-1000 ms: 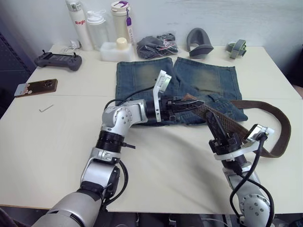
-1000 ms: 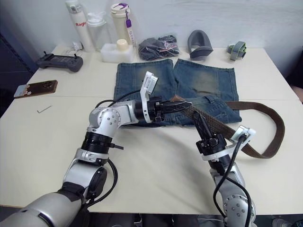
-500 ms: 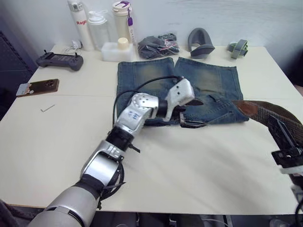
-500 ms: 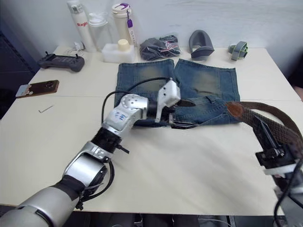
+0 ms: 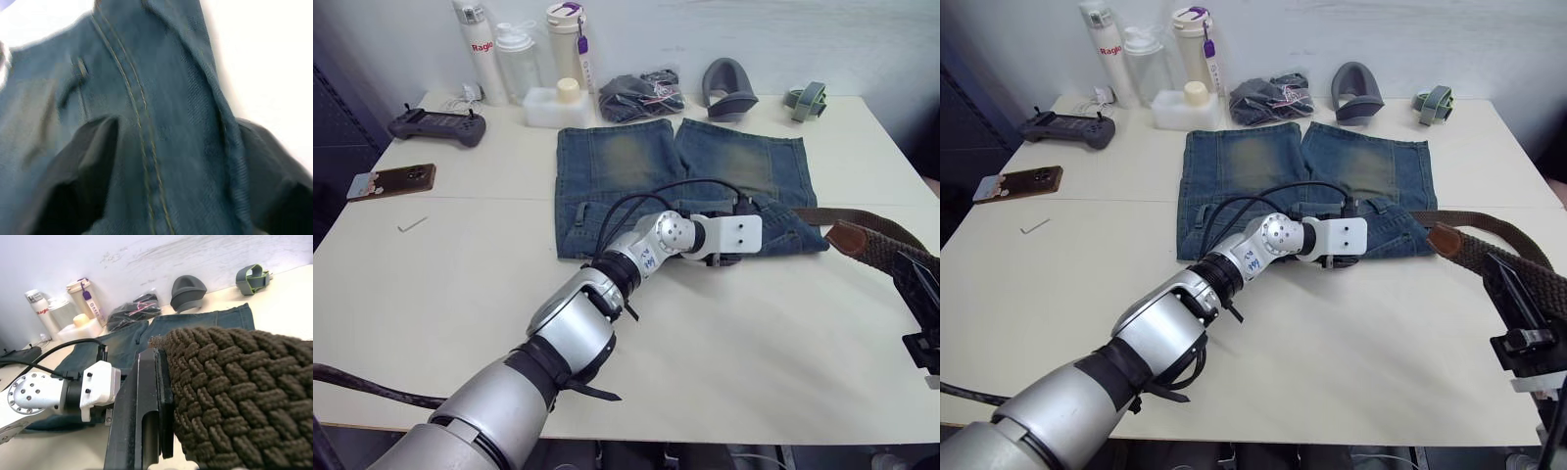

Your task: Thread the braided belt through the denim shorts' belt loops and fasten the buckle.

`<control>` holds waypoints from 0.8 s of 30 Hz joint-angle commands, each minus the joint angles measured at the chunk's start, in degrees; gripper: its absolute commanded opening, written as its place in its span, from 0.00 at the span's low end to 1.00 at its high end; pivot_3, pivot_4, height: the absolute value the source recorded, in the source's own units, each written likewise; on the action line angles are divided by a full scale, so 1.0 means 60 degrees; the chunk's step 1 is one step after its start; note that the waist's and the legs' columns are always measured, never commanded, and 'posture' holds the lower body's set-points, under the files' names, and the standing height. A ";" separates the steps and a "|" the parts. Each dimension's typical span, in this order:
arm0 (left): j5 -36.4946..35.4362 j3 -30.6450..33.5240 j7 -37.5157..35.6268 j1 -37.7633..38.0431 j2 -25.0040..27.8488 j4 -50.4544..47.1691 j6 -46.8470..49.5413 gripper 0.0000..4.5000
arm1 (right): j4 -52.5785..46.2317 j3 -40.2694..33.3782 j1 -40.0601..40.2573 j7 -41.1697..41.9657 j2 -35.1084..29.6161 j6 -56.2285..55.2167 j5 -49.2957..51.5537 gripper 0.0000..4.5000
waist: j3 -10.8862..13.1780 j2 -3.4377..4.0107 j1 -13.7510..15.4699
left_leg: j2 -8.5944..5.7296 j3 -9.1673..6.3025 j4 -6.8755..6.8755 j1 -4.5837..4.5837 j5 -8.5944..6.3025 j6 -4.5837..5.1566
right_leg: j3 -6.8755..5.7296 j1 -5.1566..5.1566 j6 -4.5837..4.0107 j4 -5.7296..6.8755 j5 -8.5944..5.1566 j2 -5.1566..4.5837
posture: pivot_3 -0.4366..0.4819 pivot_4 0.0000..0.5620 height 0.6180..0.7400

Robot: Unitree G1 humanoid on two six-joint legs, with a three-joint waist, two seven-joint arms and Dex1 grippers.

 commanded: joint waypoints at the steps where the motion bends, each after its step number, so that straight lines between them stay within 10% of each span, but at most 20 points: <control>1: -0.0060 0.0286 -0.0874 0.0151 0.0244 -0.0075 -0.0094 0.36 | -0.0635 -0.0542 -0.0001 -0.0135 -0.0394 -0.0272 0.0281 0.00 | -0.0002 0.0004 -0.0001 | 0.0000 0.0001 0.0000 0.0000 0.0000 0.0000 | 0.0000 0.0000 -0.0002 0.0001 -0.0001 0.0000 | 0.48 0.27 0.26; 5: -0.0519 0.0479 -0.3120 0.0921 0.0901 -0.1167 -0.0278 0.00 | -0.0253 -0.0808 -0.0127 -0.0187 -0.1102 -0.0069 0.0562 0.00 | -0.0015 0.0025 -0.0055 | 0.0007 0.0001 -0.0002 0.0007 0.0009 -0.0016 | 0.0002 0.0000 -0.0027 0.0007 -0.0013 0.0009 | 0.48 0.27 0.26; 11: -0.2850 0.0261 -0.8248 0.3889 0.3447 -0.7693 0.2245 0.00 | 0.0307 -0.1590 0.0230 0.0080 -0.2684 0.1022 0.1735 0.00 | -0.0051 0.0084 -0.0147 | 0.0031 -0.0006 -0.0002 0.0039 0.0064 -0.0122 | -0.0004 0.0008 -0.0124 0.0078 -0.0065 0.0016 | 0.48 0.27 0.26; 19: -0.3022 0.0309 -0.8150 0.5036 0.4588 -1.0195 0.3568 0.00 | 0.0312 -0.1539 0.0704 -0.1009 -0.3556 0.2114 0.3617 0.00 | -0.0062 0.0098 0.0034 | 0.0030 -0.0053 -0.0001 0.0062 0.0081 -0.0152 | -0.0058 0.0047 -0.0172 0.0095 -0.0090 0.0011 | 0.48 0.27 0.26; 20: -0.3165 0.0319 -0.8177 0.5048 0.4539 -1.0289 0.3850 0.23 | 0.0277 -0.1404 0.0695 -0.1342 -0.3582 0.2122 0.3868 0.00 | -0.0063 0.0098 0.0020 | 0.0028 -0.0053 0.0003 0.0048 0.0077 -0.0145 | -0.0058 0.0045 -0.0162 0.0082 -0.0084 0.0011 | 0.48 0.27 0.26; 24: -0.3790 0.0615 -0.8183 0.4964 0.4412 -1.0777 0.4939 0.59 | 0.0048 -0.1143 0.0682 -0.2345 -0.3674 0.2178 0.4365 0.00 | -0.0063 0.0097 0.0017 | 0.0018 -0.0052 0.0014 0.0013 0.0065 -0.0108 | -0.0056 0.0042 -0.0112 0.0048 -0.0058 0.0003 | 0.48 0.27 0.26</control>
